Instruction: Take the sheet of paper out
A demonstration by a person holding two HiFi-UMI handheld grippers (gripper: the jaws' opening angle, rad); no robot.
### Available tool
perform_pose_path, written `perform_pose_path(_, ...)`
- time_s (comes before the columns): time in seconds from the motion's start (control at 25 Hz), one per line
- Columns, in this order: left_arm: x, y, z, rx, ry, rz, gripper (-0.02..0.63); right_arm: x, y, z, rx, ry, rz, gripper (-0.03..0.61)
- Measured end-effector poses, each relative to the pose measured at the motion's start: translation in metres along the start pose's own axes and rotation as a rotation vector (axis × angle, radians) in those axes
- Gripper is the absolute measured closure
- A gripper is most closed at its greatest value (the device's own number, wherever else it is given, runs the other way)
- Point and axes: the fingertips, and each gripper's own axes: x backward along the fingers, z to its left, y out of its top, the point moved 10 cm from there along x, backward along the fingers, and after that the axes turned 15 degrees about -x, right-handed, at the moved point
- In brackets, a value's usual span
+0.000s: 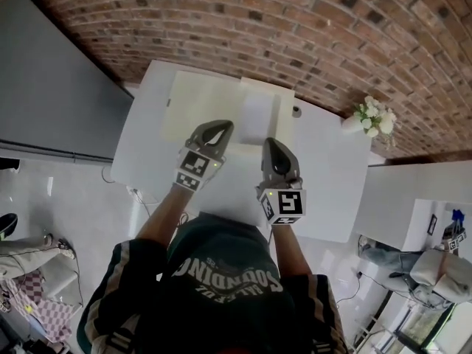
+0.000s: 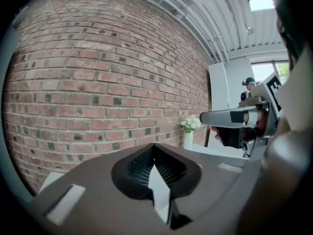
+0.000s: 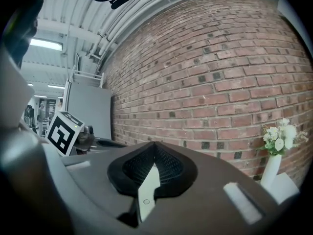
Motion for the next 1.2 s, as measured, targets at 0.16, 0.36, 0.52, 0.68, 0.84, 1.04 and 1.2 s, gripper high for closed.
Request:
perform_pose_path(0.16, -0.022, -0.005, 0.002, 0.017, -0.010, 0.010, 0.603, -0.009, 0.000, -0.011, 0.006, 0.008, 0.012, 0.580)
perform_pose_path(0.36, -0.038, -0.007, 0.005, 0.042, -0.015, 0.040, 0.603, -0.019, 0.002, -0.029, 0.007, 0.004, 0.025, 0.580)
perform_pose_path(0.52, -0.047, -0.022, 0.010, 0.070, -0.004, 0.074, 0.603, -0.029, -0.002, -0.042, 0.004, -0.002, 0.045, 0.580)
perform_pose_path(0.68, -0.061, -0.039, 0.018, 0.093, 0.001, 0.122, 0.603, -0.042, -0.008, -0.055, 0.000, -0.009, 0.069, 0.580)
perform_pose_path(0.84, -0.078, -0.062, 0.023, 0.107, -0.010, 0.182, 0.603, -0.053, -0.016, -0.067, -0.012, -0.017, 0.092, 0.580)
perform_pose_path(1.04, -0.102, -0.085, 0.025, 0.136, -0.051, 0.243, 0.603, -0.068, -0.025, -0.082, -0.022, -0.036, 0.164, 0.580)
perform_pose_path(1.2, -0.116, -0.102, 0.025, 0.158, -0.083, 0.280, 0.603, -0.079, -0.036, -0.093, -0.032, -0.031, 0.148, 0.580)
